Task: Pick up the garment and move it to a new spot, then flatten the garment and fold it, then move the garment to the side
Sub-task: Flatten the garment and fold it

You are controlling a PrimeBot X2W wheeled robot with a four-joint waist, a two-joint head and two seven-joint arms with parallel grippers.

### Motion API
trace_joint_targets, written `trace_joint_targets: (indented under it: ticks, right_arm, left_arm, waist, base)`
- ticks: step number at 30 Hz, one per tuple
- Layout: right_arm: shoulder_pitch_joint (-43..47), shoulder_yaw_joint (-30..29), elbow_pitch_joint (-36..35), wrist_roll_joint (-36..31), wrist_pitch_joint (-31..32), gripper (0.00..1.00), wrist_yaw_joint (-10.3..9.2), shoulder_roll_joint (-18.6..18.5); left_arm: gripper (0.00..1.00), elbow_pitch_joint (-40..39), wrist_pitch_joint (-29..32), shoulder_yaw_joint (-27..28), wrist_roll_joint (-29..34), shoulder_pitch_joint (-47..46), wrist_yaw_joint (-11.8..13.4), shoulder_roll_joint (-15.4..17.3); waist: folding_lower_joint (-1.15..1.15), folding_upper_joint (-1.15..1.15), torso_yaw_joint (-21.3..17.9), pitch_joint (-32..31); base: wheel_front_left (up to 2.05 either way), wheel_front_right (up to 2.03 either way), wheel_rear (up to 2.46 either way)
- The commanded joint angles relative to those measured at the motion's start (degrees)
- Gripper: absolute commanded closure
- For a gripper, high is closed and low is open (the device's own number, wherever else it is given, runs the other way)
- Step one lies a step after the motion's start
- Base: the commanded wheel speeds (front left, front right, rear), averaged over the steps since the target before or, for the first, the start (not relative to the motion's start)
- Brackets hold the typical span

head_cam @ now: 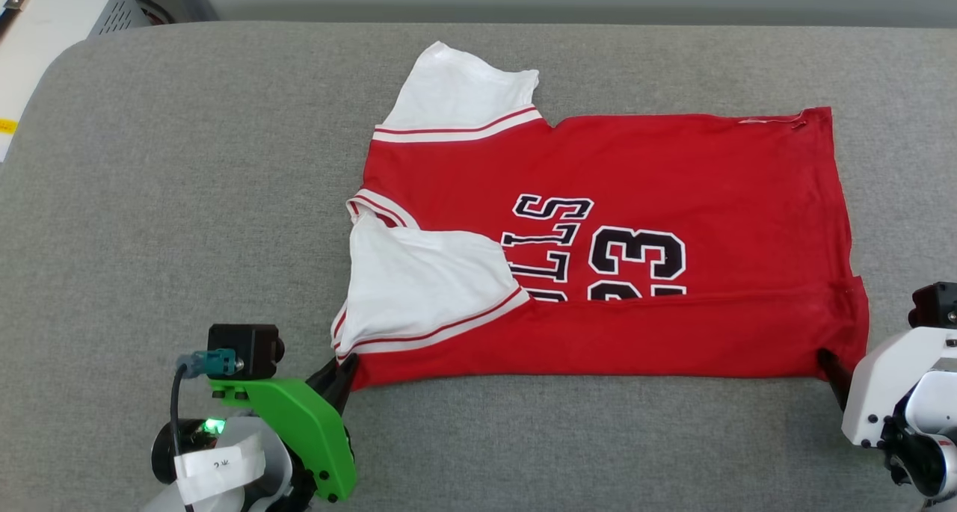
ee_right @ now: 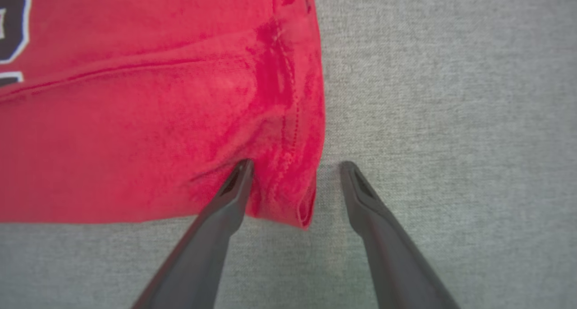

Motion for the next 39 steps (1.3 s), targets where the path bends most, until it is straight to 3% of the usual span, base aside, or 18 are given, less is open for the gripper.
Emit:
trace_joint_targets:
  ticks: [1, 5, 6, 8, 9, 19, 35, 39]
  right_arm:
    - [-0.92, -0.21, 1.27, -0.79, 0.28, 0.0, -0.04, 0.3]
    - [-1.29, -0.08, 4.2, -1.35, 0.97, 0.0, -0.04, 0.77]
    - [-1.23, 0.16, 4.86, -1.4, 1.29, 0.13, -0.04, 0.74]
    - [-1.24, 0.46, 5.58, -1.3, 1.38, 0.93, -0.04, 0.63]
    - [-1.27, 0.56, 5.8, -1.2, 1.29, 1.0, -0.04, 0.59]
    - [-0.43, 0.58, 5.18, 0.57, -0.3, 1.0, -0.04, -2.78]
    - [11.32, -0.92, -5.68, 5.65, 7.43, 1.0, -0.04, -8.06]
    - [14.47, -1.0, -6.77, 5.81, 8.16, 1.0, -0.04, -7.47]
  left_arm:
    - [1.0, -0.04, 0.19, -0.01, 1.1, -0.37, 0.37, 0.47]
    - [1.0, -0.08, 0.28, -0.12, 1.31, -0.64, 0.41, 0.56]
    - [1.0, -0.02, 0.34, -0.16, 1.3, -0.65, 0.38, 0.6]
    - [1.0, 0.25, 0.49, -0.26, 1.4, -0.66, 0.39, 0.82]
    - [1.0, 0.38, 0.52, -0.28, 1.4, -0.64, 0.38, 0.88]
    - [1.0, 2.64, 1.59, -1.61, 1.08, 0.51, -0.36, 1.41]
    - [1.0, 3.44, 6.11, -6.38, -1.48, 7.14, -1.65, 2.56]
    - [1.0, 4.73, 5.8, -6.96, -1.24, 6.92, -2.22, 1.8]
  waist:
    - [0.0, 0.0, 0.32, 0.46]
    - [0.0, 0.0, 0.49, 0.69]
    - [0.0, 0.0, 0.5, 0.64]
    - [0.0, 0.0, 0.48, 0.47]
    - [0.0, 0.0, 0.45, 0.37]
    - [0.0, 0.0, -0.25, -3.32]
    - [0.0, 0.0, -0.44, -9.39]
    - [0.0, 0.0, -0.37, -9.3]
  base:
    - [0.0, 0.0, 0.0]
    - [0.0, 0.0, 0.0]
    - [0.0, 0.0, 0.0]
    - [0.0, 0.0, 0.0]
    - [0.0, 0.0, 0.0]
    - [0.0, 0.0, 0.0]
    - [0.0, 0.0, 0.0]
    - [0.0, 0.0, 0.0]
